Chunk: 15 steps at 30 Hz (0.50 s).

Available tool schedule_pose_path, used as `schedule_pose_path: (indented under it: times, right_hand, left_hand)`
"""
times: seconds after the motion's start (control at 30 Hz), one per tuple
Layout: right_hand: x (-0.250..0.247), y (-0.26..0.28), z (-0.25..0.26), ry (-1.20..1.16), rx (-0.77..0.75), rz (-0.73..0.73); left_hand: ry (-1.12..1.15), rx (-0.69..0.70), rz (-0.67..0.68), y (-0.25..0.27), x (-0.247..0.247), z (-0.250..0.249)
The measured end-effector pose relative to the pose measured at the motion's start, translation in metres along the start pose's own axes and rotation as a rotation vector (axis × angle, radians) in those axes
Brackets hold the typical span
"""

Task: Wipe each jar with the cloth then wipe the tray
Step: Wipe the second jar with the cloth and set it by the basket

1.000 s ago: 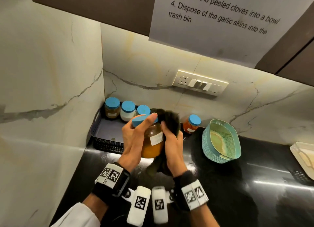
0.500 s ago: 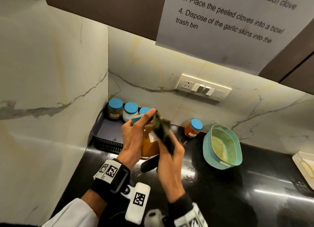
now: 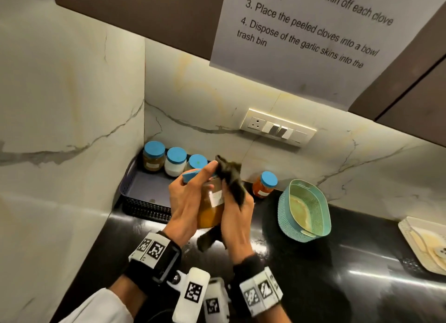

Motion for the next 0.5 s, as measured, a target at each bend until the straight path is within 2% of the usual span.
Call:
schedule_pose_path:
  times: [0.07, 0.17, 0.23, 0.3, 0.43, 0.5]
  right_hand:
    - [-0.001, 0.010, 0.004, -0.009, 0.008, -0.025]
    - [0.018, 0.037, 0.014, 0.126, -0.153, 0.094]
    - [0.020, 0.036, 0.011, 0.222, -0.215, 0.097]
    - [0.006, 0.018, 0.001, 0.112, -0.128, 0.038]
    - [-0.030, 0.002, -0.027, -0.339, 0.251, -0.117]
    - [-0.031, 0.001, -0.031, -0.411, 0.319, -0.107]
  left_hand:
    - [-0.039, -0.001, -0.006, 0.001, 0.000, 0.001]
    - [0.064, -0.006, -0.015, -0.006, -0.003, 0.000]
    - [0.104, -0.007, -0.011, -0.007, -0.001, 0.002]
    - [0.037, -0.028, -0.004, -0.001, 0.004, 0.006]
    - [-0.121, -0.048, 0.116, 0.011, 0.016, 0.003]
    - [-0.142, -0.082, 0.147, 0.008, 0.018, 0.004]
Point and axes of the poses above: each hand's wrist, its own y-axis away from the middle knuckle, its own x-axis out of the palm, z = x × y, the point moved 9 cm from there along -y, towards the middle knuckle, and after that the axes turned 10 degrees about z, right-handed, at the moved point
